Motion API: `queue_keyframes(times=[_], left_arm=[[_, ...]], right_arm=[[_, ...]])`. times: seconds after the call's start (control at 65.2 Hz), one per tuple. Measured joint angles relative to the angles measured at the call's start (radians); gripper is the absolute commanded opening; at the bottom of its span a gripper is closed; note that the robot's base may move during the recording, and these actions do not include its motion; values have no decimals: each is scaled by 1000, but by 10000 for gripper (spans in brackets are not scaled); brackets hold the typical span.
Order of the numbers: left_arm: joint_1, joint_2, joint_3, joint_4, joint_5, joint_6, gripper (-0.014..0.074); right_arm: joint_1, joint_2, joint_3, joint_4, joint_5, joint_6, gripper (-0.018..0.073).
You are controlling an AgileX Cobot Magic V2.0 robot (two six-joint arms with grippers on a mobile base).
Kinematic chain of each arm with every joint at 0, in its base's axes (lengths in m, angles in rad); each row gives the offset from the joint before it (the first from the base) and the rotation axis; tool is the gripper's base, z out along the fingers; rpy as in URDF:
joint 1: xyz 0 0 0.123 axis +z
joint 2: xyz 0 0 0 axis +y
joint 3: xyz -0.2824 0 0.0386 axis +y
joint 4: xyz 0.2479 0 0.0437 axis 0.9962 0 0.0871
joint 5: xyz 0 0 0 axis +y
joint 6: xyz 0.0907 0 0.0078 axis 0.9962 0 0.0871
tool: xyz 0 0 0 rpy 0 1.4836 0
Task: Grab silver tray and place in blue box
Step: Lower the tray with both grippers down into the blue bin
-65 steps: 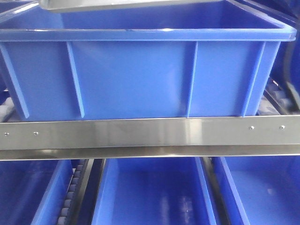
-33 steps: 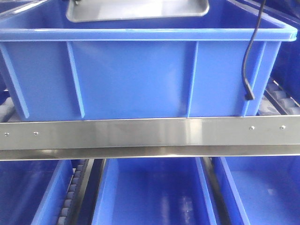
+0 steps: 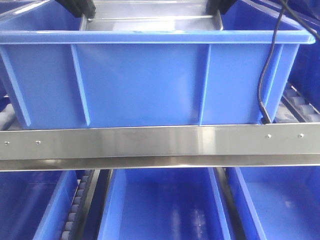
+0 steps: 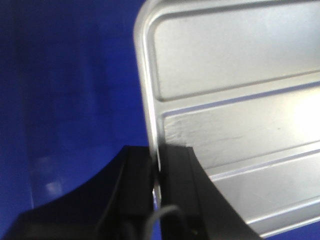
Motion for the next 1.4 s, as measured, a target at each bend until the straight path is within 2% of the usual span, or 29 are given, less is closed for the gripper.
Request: queue_keyframes(times=[0.399,1.396], left_arm=[[9,9,0,-17,-47,0,-6],[11,28,0,-30,-47,0,-5]], right_arm=[[-2,7,0,0,-17,0,57],[-2,7,0,0,-17,0,60]])
